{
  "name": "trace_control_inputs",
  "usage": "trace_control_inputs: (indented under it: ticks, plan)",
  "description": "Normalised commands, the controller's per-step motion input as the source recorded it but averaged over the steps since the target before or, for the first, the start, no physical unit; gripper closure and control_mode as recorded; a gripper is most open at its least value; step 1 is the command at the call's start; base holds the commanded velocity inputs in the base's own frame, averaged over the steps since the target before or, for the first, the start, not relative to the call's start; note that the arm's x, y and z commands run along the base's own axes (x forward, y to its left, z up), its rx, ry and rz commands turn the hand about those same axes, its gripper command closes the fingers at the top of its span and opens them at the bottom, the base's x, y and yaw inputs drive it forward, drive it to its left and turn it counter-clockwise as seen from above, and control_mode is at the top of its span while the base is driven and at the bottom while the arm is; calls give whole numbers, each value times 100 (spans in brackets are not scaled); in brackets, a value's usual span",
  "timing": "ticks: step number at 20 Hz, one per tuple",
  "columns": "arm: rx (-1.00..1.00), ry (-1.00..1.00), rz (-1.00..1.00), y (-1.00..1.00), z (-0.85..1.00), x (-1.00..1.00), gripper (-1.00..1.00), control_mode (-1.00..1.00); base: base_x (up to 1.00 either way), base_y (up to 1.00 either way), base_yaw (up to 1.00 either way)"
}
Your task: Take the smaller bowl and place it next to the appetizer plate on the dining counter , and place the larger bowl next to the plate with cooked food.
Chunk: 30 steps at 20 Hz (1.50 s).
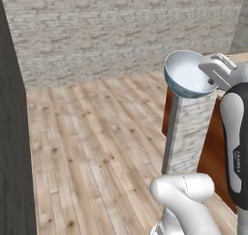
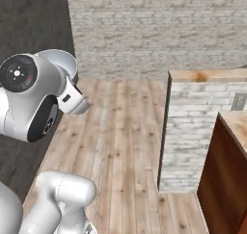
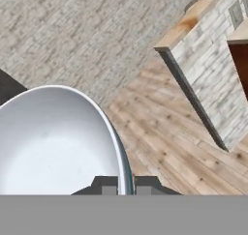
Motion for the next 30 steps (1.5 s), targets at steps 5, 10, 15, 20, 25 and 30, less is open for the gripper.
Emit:
trace_control_inputs:
  ticks: [5,10,15,20,25,30]
  plan:
    - [0,0,0,0,0,0,100,100,95,60,-36]
    - [0,0,0,0,0,0,100,100,97,89,-43]
    - [0,0,0,0,0,0,100,100,100,96,-40]
    - [0,0,0,0,0,0,100,100,100,67,-41]
    - [0,0,0,0,0,0,100,100,100,89,-45]
    - [0,0,0,0,0,0,100,100,100,100,-50]
